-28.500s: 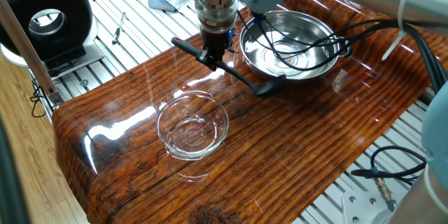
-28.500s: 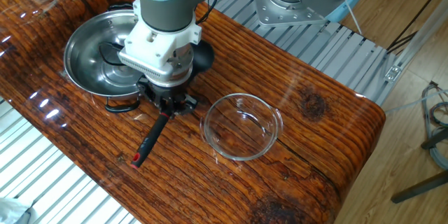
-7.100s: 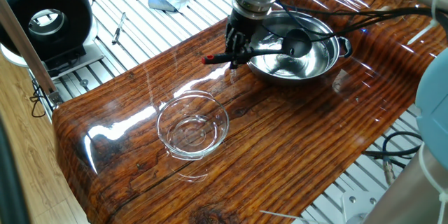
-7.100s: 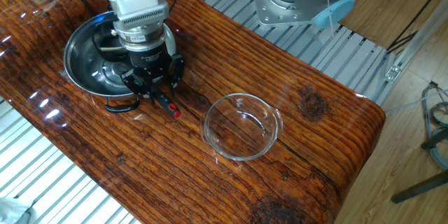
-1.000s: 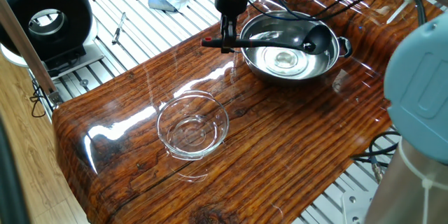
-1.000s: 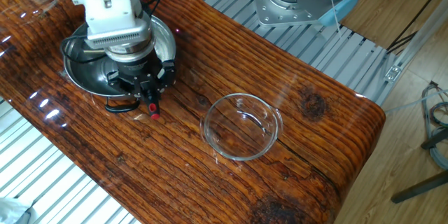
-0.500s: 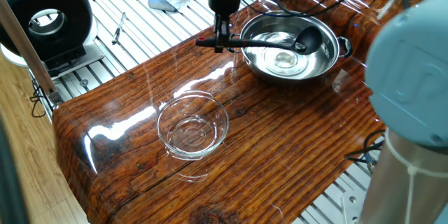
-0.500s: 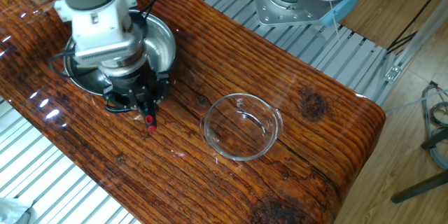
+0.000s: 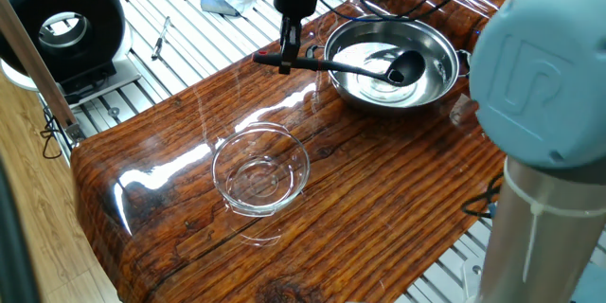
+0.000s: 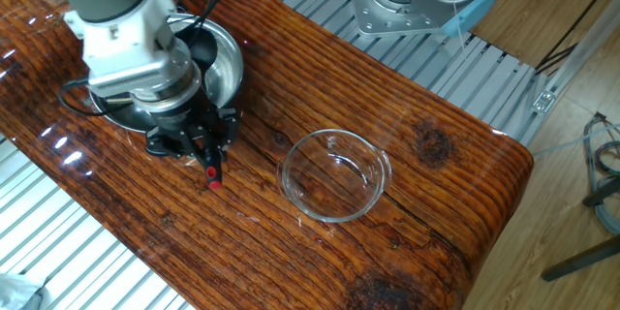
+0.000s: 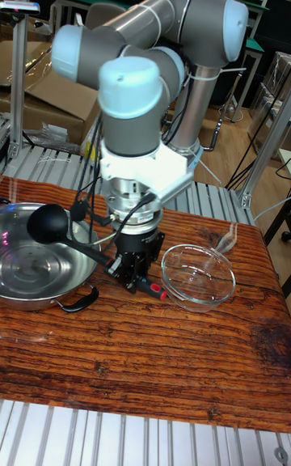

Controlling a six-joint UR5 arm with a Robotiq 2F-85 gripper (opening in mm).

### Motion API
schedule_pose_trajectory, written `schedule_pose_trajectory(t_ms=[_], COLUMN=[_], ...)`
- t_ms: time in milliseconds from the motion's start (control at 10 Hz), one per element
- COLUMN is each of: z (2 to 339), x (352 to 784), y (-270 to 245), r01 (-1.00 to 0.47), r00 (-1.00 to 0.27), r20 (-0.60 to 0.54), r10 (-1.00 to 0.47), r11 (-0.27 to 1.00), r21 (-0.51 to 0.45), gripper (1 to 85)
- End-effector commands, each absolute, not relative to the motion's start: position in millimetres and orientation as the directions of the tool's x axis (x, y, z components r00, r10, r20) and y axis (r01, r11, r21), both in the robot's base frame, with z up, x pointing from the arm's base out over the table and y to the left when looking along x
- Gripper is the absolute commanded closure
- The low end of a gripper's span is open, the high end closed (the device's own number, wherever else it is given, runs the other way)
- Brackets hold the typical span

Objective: Scoop water with a large spoon from one bowl to another

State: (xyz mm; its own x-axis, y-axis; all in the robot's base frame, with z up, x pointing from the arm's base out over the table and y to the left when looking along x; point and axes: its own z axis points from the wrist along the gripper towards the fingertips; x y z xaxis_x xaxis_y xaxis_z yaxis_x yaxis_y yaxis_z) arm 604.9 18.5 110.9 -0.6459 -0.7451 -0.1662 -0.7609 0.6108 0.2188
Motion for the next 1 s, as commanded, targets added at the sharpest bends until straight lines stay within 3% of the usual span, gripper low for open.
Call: schedule_pose_trajectory(t_ms=[0,900], z=[113,118], x=[604,583], y=[22,17], r01=[-0.753,-0.706], r00=[-0.651,-0.683], r20=[-0.225,-0.222], r10=[-0.725,-0.696], r11=[0.580,0.550], r21=[0.310,0.446], gripper=[84.7,84.7])
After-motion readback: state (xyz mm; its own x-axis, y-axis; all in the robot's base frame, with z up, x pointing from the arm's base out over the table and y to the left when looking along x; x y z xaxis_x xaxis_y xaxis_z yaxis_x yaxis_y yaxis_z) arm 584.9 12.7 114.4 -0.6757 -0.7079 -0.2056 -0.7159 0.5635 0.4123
